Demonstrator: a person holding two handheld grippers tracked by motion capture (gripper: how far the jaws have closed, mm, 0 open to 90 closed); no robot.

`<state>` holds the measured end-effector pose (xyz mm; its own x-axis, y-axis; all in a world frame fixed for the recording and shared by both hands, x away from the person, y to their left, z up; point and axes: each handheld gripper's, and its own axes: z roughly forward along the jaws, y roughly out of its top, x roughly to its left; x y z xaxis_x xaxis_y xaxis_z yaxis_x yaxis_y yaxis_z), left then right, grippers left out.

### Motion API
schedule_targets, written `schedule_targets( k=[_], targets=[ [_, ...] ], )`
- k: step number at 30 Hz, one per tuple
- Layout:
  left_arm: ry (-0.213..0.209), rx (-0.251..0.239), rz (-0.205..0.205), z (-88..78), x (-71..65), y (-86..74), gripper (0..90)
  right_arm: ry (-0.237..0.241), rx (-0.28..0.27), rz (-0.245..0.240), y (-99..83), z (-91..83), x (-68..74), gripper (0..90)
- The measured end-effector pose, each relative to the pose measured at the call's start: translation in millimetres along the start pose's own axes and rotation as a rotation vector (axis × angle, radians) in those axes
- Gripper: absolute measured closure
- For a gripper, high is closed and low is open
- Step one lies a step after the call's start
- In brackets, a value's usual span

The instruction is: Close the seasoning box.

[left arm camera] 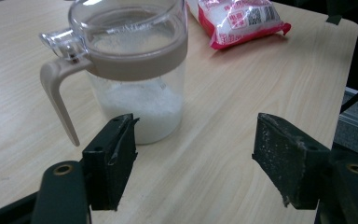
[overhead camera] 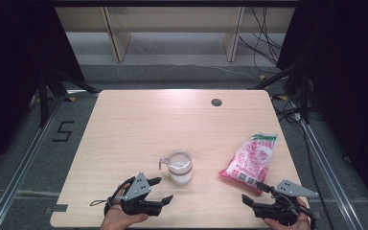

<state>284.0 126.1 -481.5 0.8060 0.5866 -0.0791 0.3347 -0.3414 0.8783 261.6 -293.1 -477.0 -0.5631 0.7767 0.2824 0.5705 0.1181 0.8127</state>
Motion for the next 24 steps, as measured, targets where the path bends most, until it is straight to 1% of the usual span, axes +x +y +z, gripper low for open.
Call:
schedule_targets(
  k=[1, 2, 3, 4, 5, 6, 7, 8, 9, 10, 11, 12, 13, 15, 16, 17, 18, 19, 20, 22, 24],
  targets=[
    [0.007, 0.01, 0.009, 0.3, 0.0, -1.9, 28.8, 0.001, 0.002, -0.02, -0.5, 0.7, -0.6, 22.4],
    [0.006, 0.016, 0.007, 0.7, 0.0, -3.0, 28.6, 0.007, 0.019, -0.029, -0.9, 0.4, -0.5, 22.4],
    [0.012, 0.021, 0.01, 0.9, -0.1, -4.5, 28.5, 0.008, 0.014, -0.03, -1.5, 1.4, -0.1, 22.4],
    [0.006, 0.035, 0.013, 1.1, 0.9, -5.7, 28.3, 0.018, 0.008, -0.038, -2.1, 2.6, -0.1, 22.4],
    [0.01, 0.029, 0.006, 1.7, 0.2, -7.3, 28.2, 0.006, 0.031, -0.048, -2.3, 1.7, 0.1, 22.4],
    [0.018, 0.042, 0.013, 1.7, 0.7, -8.5, 28.0, 0.007, 0.037, -0.053, -2.7, 1.8, 0.5, 22.5],
    [0.012, 0.038, 0.002, 2.8, 0.1, -9.7, 27.8, 0.013, 0.023, -0.078, -3.0, 3.4, -1.3, 22.5],
    [0.015, 0.052, 0.018, 2.4, 1.6, -10.7, 27.6, 0.014, 0.028, -0.083, -3.4, 3.6, -1.0, 22.5],
    [0.014, 0.044, 0.006, 3.4, 0.9, -12.4, 27.6, 0.008, 0.04, -0.091, -3.3, 2.9, -0.9, 22.5],
    [0.02, 0.066, 0.012, 2.3, 1.7, -12.5, 27.6, 0.011, 0.055, -0.052, -4.4, 2.4, 2.9, 22.5],
    [0.016, 0.046, -0.001, 4.4, 1.4, -14.5, 27.6, 0.018, 0.045, -0.055, -4.8, 3.6, 3.1, 22.5],
    [0.013, 0.049, -0.004, 4.5, 1.7, -15.1, 27.5, 0.018, 0.05, -0.058, -5.2, 3.8, 3.6, 22.5],
    [0.015, 0.064, 0.0, 3.4, 2.4, -15.2, 27.4, 0.013, 0.059, -0.074, -5.2, 3.8, 2.9, 22.5],
    [0.018, 0.056, -0.006, 3.9, 2.2, -16.0, 27.3, 0.017, 0.059, -0.073, -6.0, 5.3, 3.7, 22.6],
    [0.021, 0.062, -0.007, 3.9, 2.0, -16.2, 27.3, 0.013, 0.063, -0.079, -6.2, 5.9, 4.0, 22.6],
    [0.02, 0.09, 0.019, 3.2, 4.8, -16.2, 27.3, 0.016, 0.057, -0.106, -5.8, 6.8, 1.8, 22.6],
    [0.016, 0.077, 0.002, 3.8, 3.8, -16.7, 27.3, 0.017, 0.057, -0.106, -5.9, 6.8, 2.0, 22.6],
    [0.018, 0.077, 0.003, 3.7, 3.9, -16.9, 27.2, 0.017, 0.057, -0.107, -5.8, 6.6, 1.9, 22.6],
    [0.016, 0.063, -0.008, 4.5, 3.2, -17.4, 27.2, 0.017, 0.057, -0.107, -5.8, 6.5, 1.8, 22.6],
    [0.02, 0.061, -0.012, 4.4, 3.6, -17.7, 27.1, 0.009, 0.056, -0.115, -5.8, 6.9, 0.9, 22.6],
    [0.017, 0.062, -0.018, 4.6, 4.2, -18.1, 27.1, 0.011, 0.056, -0.113, -5.8, 6.7, 0.9, 22.6]
  ],
)
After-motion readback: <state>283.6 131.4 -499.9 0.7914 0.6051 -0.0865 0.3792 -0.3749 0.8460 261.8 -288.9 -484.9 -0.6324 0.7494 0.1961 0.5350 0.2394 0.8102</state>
